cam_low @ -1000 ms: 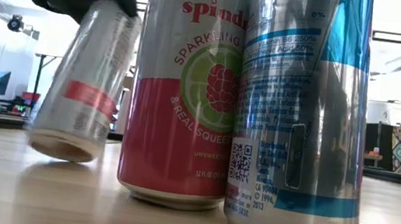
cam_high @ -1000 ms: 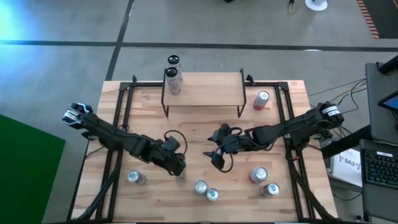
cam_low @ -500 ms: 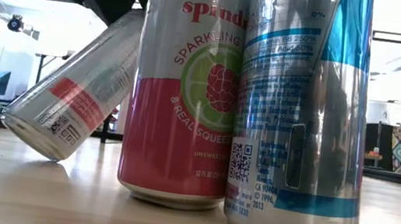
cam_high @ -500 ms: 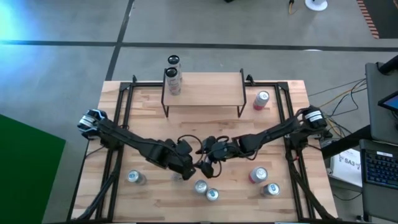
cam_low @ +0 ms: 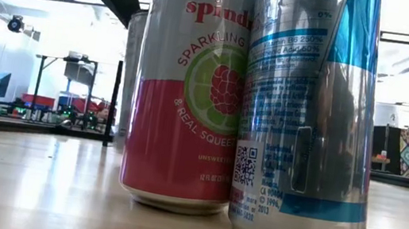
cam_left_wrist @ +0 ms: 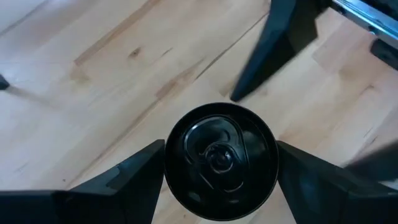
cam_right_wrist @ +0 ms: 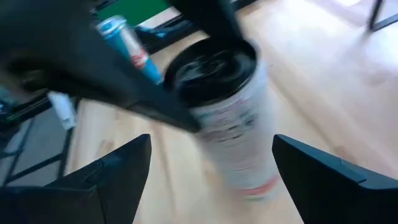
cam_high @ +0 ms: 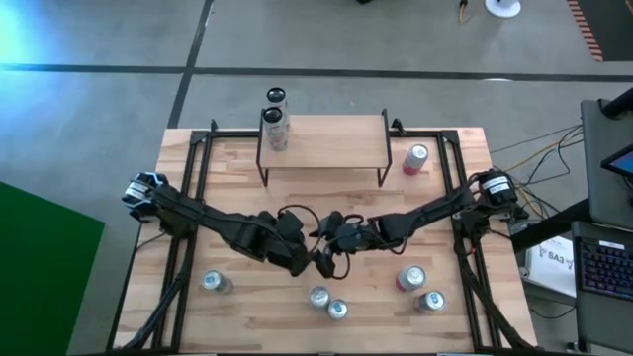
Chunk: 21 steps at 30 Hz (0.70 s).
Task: Place canned beverage on shelf
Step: Put the white-pink soda can on the shelf aligned with the other white-pink soda cans
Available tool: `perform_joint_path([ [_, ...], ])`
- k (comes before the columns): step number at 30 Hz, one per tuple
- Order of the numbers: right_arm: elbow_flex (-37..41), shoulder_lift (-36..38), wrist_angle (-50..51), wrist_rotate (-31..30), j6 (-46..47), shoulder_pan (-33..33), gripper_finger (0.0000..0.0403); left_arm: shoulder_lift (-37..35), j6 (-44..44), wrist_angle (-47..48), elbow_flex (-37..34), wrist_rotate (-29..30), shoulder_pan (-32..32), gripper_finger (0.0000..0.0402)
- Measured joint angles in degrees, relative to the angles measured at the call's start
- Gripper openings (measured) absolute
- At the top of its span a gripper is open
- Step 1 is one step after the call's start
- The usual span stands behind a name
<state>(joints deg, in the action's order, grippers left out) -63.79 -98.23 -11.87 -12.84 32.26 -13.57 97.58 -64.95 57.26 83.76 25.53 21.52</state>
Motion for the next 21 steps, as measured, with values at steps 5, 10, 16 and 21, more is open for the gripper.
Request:
perform_joint_path([
  [5,1.09,-1.19,-4.64,-2.69,-6.93,0.09,0.0325,-0.09,-0.90,-0.43,-0.27,0.06,-0.09,0.0268],
  [10,1.38,-1.12,-8.55,-1.72,-15.54,0.22,0.0325,-0.13,-0.19,-1.22,-0.25,0.55,0.33,0.0268],
  [16,1.42,-1.12,-10.26,0.69,-18.30,0.27,0.0325,-0.71,7.65,-2.00,0.78,2.68,1.11,0.0268],
  [21,2.23,-1.23,-8.45,0.69,-18.01,0.33,0.0325,-1.25,13.62,-2.32,0.80,5.25,1.16,0.0268],
])
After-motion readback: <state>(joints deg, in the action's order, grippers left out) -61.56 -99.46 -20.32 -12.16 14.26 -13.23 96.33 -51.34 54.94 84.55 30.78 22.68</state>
